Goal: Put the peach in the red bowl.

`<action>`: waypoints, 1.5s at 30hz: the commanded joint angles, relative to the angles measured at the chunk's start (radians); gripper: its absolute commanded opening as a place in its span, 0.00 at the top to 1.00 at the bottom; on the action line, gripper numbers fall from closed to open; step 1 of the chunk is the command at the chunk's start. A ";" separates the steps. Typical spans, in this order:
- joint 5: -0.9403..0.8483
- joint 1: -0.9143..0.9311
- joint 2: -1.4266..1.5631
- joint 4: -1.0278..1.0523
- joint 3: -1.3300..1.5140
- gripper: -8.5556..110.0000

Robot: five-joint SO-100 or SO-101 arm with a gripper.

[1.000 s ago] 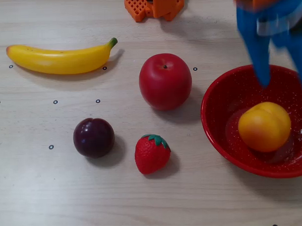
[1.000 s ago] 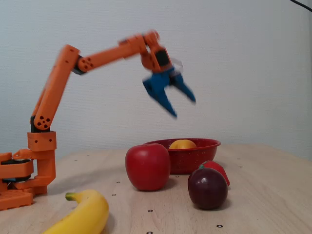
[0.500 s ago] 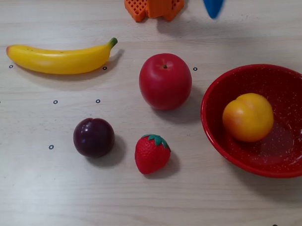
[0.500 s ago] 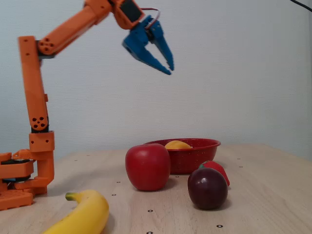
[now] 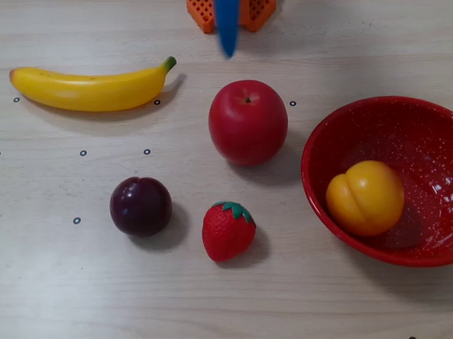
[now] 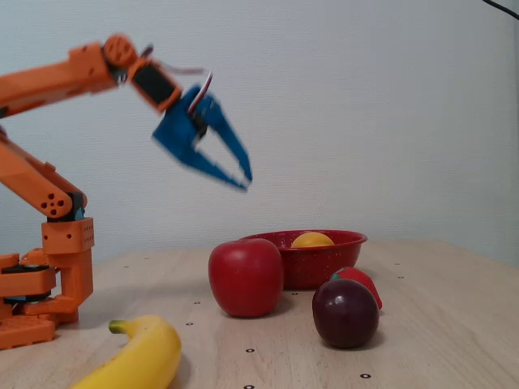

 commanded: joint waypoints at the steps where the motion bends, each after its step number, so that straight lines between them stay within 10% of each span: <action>1: 0.015 -0.043 0.127 -0.106 0.115 0.93; 16: 0.063 -0.089 0.802 -0.236 0.879 0.93; 45: -0.002 -0.072 0.841 -0.051 0.890 0.93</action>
